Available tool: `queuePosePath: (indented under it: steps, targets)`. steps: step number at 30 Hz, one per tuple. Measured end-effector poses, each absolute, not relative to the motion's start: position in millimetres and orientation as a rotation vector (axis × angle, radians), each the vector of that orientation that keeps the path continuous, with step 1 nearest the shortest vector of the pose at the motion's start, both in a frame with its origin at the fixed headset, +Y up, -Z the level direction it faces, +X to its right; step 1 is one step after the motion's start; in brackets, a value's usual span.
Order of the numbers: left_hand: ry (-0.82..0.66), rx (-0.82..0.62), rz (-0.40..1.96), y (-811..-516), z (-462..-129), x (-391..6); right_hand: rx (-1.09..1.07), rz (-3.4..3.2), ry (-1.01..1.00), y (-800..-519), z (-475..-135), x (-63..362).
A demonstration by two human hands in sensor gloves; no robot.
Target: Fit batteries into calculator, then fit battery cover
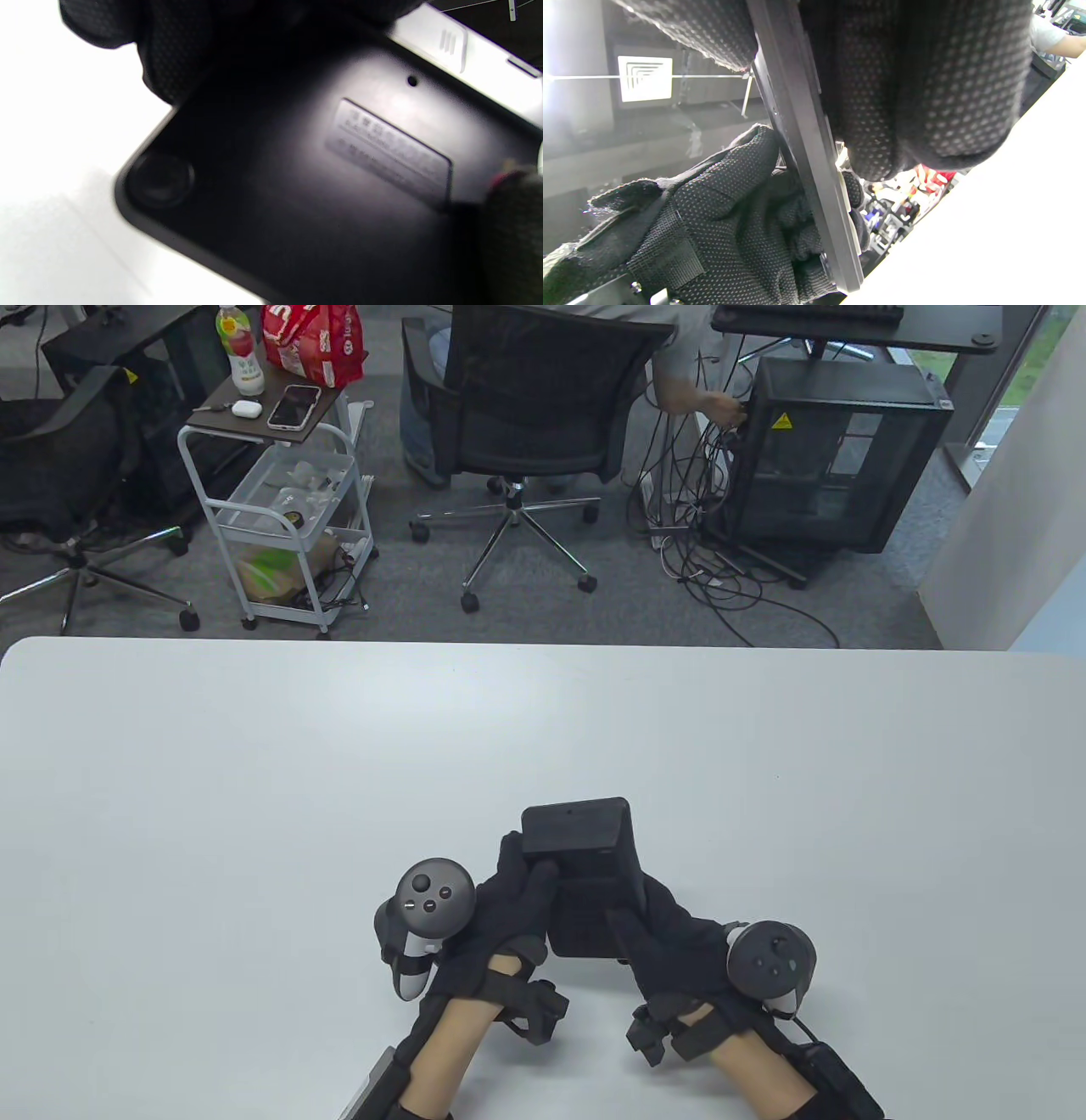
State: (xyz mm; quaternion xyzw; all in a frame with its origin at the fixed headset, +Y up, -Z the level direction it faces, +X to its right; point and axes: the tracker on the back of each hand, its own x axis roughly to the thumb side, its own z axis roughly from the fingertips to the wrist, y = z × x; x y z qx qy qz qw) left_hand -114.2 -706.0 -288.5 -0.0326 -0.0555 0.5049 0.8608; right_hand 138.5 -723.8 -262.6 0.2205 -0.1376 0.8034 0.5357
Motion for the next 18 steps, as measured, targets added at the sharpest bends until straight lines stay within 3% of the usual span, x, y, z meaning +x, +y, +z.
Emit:
queuePosePath:
  steps: [9,18]
  targets:
    - [-0.131,-0.102,1.117,-710.8,-291.7,-115.6,0.487,1.796,-0.294,-724.3,-265.9,142.3]
    - [-0.136,0.011,0.846,-693.4,-288.3,-121.5,0.388,1.856,-0.388,-716.1,-274.0,166.9]
